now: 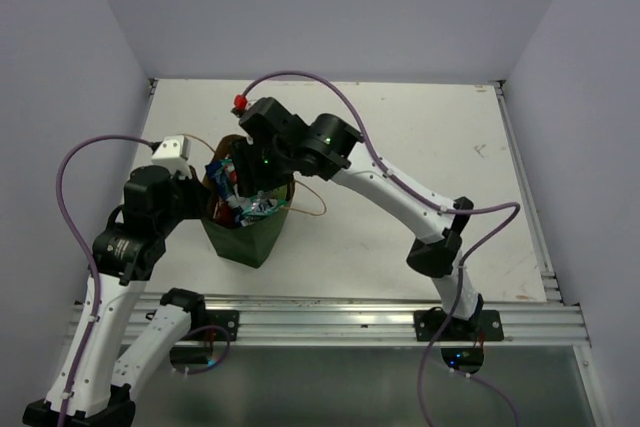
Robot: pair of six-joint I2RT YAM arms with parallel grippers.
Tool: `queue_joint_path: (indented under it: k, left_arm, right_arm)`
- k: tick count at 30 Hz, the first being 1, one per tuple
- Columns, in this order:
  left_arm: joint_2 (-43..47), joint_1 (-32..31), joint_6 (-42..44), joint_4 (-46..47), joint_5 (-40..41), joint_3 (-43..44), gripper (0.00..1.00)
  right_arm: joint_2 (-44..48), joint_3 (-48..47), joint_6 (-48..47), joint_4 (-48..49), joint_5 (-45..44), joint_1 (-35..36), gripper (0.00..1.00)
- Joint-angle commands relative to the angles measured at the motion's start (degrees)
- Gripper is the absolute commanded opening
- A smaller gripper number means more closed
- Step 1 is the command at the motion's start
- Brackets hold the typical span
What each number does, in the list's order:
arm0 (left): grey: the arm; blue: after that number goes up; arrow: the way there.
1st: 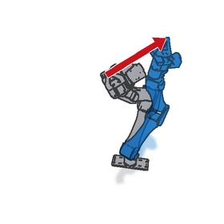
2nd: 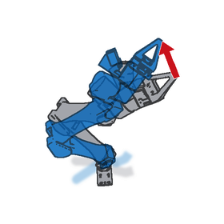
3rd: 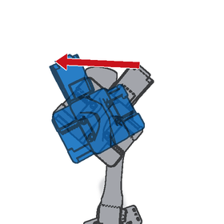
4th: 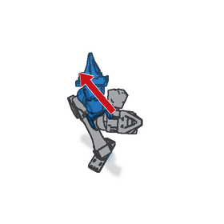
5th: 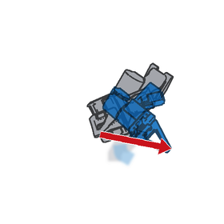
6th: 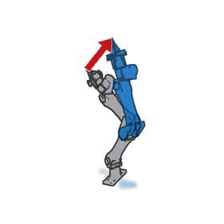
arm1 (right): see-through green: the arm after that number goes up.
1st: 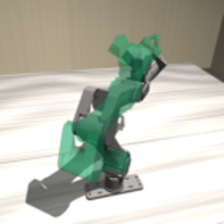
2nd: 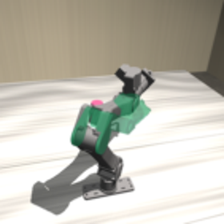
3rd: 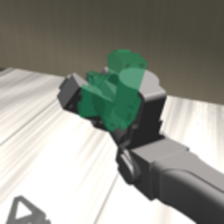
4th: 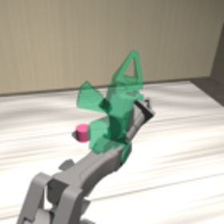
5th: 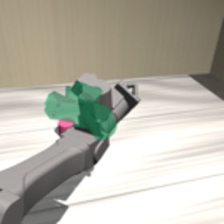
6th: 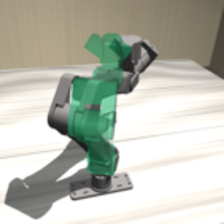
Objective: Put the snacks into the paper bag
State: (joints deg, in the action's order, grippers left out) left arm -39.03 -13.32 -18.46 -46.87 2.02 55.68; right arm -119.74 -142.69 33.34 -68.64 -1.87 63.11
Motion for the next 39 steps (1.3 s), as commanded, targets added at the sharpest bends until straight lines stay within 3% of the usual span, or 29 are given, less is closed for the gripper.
queue_joint_path:
  k: [1,5,20,39]
  left_arm:
    - [0.09,-0.39,0.09,1.43,-0.61,-0.57,0.00]
    - [-0.26,-0.39,0.00,1.96,-1.40,-0.75,0.00]
    - [0.09,-0.56,0.00,1.61,-1.41,-0.49,0.00]
    - [-0.79,-1.00,0.00,2.13,-1.50,-0.75,0.00]
  right_arm:
    - [9.25,-0.67,-0.21,2.72,-4.09,0.17,0.54]
    - [13.13,5.57,-0.12,1.50,-8.57,-0.09,0.54]
    - [14.10,20.08,0.23,2.11,-15.35,-0.62,0.51]
    - [16.12,19.56,1.29,-3.43,-18.26,-0.71,0.51]
